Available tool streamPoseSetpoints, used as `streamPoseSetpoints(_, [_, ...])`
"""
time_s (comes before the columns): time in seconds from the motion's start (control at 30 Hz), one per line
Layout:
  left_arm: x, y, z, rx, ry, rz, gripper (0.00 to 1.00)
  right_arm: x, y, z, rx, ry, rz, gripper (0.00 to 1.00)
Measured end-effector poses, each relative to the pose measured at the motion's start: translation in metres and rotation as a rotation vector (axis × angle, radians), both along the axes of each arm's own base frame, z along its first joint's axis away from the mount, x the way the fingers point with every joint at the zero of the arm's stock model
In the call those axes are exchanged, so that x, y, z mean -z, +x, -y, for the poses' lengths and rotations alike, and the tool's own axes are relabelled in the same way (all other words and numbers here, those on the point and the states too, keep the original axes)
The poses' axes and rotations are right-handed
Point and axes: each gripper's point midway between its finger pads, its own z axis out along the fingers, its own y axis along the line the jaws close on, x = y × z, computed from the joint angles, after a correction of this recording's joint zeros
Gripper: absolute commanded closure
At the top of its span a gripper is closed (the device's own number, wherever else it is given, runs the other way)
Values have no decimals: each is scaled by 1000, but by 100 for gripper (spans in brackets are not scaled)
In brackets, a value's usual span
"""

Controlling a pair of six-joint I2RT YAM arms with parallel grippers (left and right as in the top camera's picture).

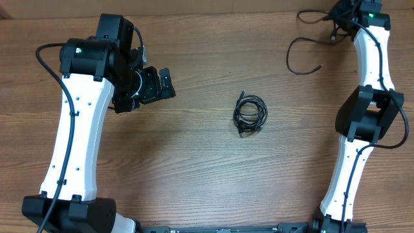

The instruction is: Untangle cables

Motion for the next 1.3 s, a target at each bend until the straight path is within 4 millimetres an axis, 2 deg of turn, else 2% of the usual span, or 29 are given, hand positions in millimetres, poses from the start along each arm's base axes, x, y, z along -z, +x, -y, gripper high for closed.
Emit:
streamPoseSetpoints(0.2, [0, 0, 0, 0, 0, 0, 1, 4, -7, 16, 44, -8, -22, 96])
streamPoseSetpoints(0.33, [0, 0, 0, 0, 0, 0, 0, 3, -22, 56, 141, -51, -51, 96])
streamPoseSetpoints(0.43, [0, 0, 0, 0, 0, 0, 0, -12, -40, 101, 245, -97, -51, 96])
streamPoseSetpoints(0.57, [0, 0, 0, 0, 0, 0, 0, -41, -65, 148, 345, -129, -32, 96])
streamPoseSetpoints(0.63, [0, 0, 0, 0, 0, 0, 0, -57, -75, 167, 377, -135, -10, 96])
streamPoseSetpoints(0.7, [0, 0, 0, 0, 0, 0, 0, -68, -78, 173, 375, -125, 16, 96])
streamPoseSetpoints(0.8, [0, 0, 0, 0, 0, 0, 1, -77, -66, 163, 285, -95, 71, 96])
streamPoseSetpoints(1.0, [0, 0, 0, 0, 0, 0, 0, -87, -38, 102, -27, -46, 149, 96])
streamPoseSetpoints(1.13, [0, 0, 0, 0, 0, 0, 0, -79, -36, 60, -212, -33, 121, 96])
streamPoseSetpoints(1.3, [0, 0, 0, 0, 0, 0, 1, -71, -44, 1, -492, -19, 105, 96])
